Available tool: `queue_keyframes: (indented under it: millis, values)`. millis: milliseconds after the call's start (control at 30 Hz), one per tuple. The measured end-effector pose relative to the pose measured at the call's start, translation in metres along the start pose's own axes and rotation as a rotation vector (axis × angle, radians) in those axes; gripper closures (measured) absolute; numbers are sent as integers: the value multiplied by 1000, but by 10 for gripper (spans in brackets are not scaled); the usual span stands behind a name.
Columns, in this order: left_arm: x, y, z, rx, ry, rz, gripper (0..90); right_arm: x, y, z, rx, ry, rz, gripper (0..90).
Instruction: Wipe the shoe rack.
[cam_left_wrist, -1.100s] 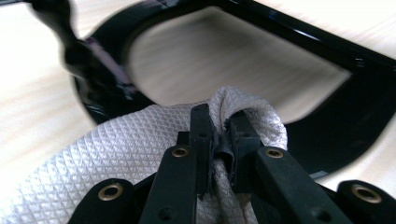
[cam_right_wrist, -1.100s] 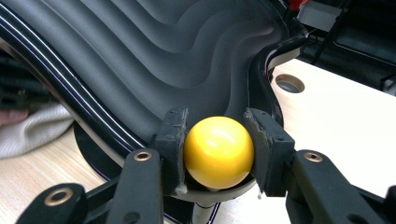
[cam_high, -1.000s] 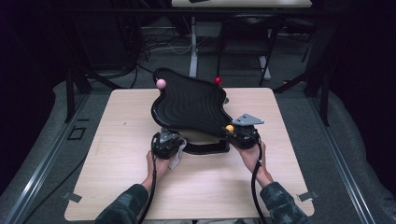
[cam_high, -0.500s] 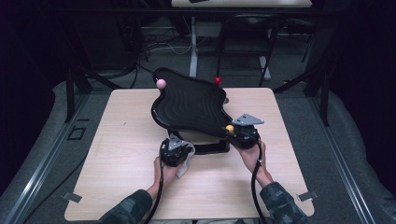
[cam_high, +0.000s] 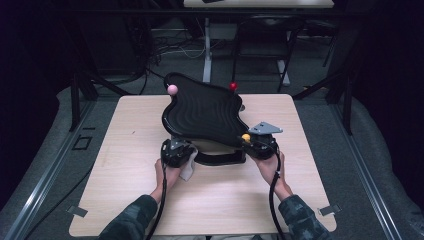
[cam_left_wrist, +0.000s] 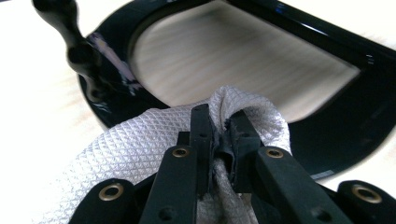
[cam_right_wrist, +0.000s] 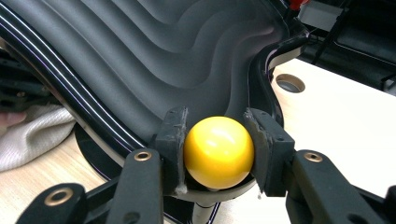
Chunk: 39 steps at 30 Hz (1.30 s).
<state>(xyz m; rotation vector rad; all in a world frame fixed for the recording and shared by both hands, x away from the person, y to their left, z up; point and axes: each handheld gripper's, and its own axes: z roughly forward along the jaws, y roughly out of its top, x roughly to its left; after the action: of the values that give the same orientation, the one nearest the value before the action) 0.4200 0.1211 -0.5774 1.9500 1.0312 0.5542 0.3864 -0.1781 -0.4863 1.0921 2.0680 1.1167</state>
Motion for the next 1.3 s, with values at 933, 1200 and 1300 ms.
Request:
queue_keyframes:
  millis: [933,1200,1300]
  values:
    - [47,1,-6,11,147,-55,825,-1,0,0,2,5,-4,597]
    - [47,-1,-29,-11,107,-39,823,-4,1,0,4,29,-16,600]
    - [48,-3,-36,-14,100,-42,823,-7,0,0,3,43,-23,600]
